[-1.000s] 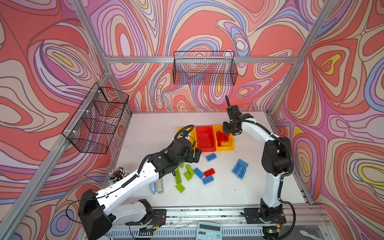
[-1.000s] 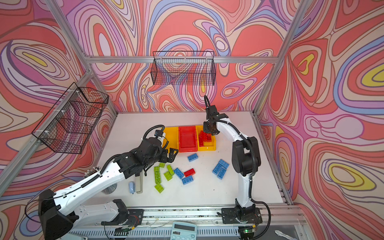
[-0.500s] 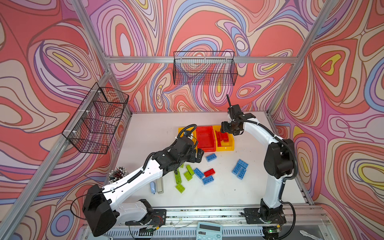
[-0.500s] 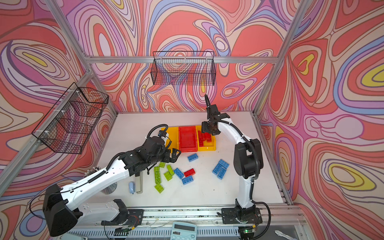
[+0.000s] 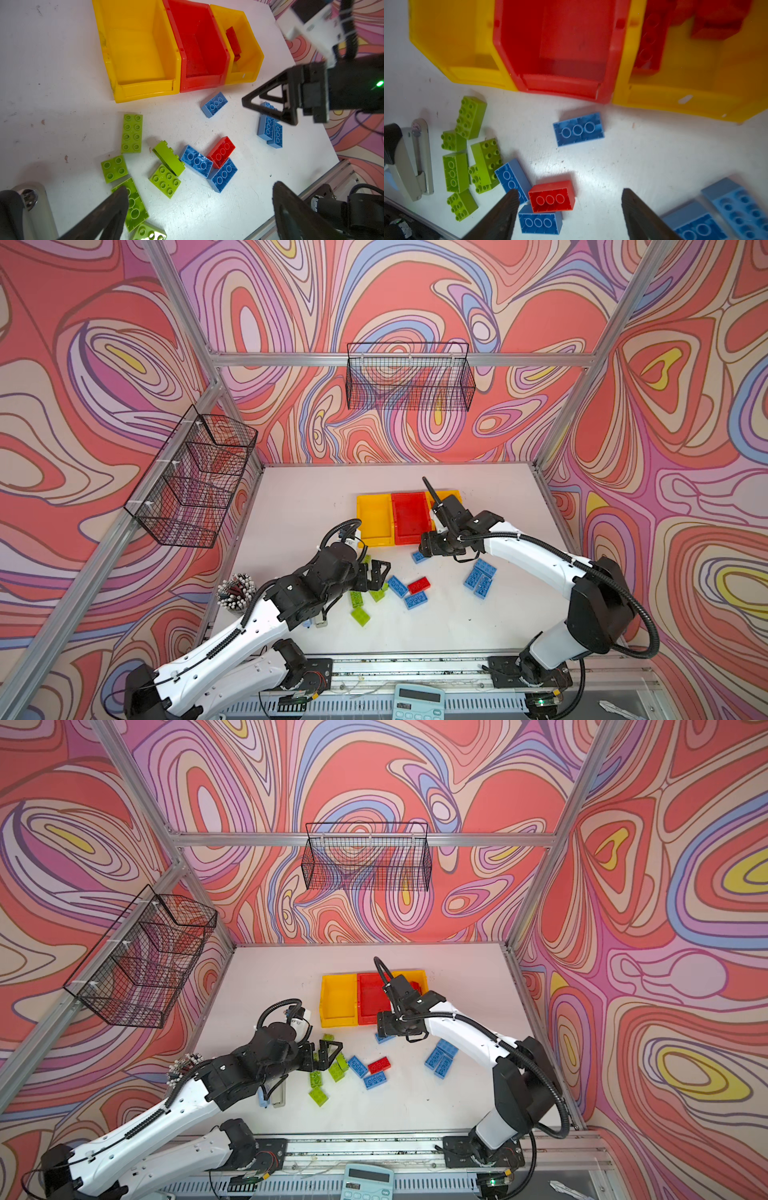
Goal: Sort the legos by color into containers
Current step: 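Lower the right gripper onto the last red brick beside a blue brick and grasp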
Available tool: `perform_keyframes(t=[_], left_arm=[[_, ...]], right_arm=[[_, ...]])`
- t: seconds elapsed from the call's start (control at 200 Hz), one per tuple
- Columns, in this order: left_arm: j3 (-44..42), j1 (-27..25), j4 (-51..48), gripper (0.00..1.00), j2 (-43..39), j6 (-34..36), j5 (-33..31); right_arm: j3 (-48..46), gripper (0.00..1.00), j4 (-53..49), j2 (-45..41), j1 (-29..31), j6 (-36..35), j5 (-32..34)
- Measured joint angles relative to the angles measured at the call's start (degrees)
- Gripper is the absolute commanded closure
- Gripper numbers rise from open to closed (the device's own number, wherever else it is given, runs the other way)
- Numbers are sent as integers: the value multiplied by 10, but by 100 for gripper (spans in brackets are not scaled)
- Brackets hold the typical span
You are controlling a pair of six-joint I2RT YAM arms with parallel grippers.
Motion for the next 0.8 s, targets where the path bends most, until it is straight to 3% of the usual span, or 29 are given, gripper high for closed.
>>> perform_keyframes(t=[0.145, 0.401, 0.801], left_arm=[[-20, 0, -37, 0, -72, -17, -17], [-29, 0, -83, 0, -143, -50, -45], [-48, 0, -103, 0, -148, -71, -61]], right_arm=[[-27, 18, 17, 9, 56, 25, 2], [-31, 18, 27, 29, 81, 28, 17], [-67, 16, 27, 47, 92, 17, 30]])
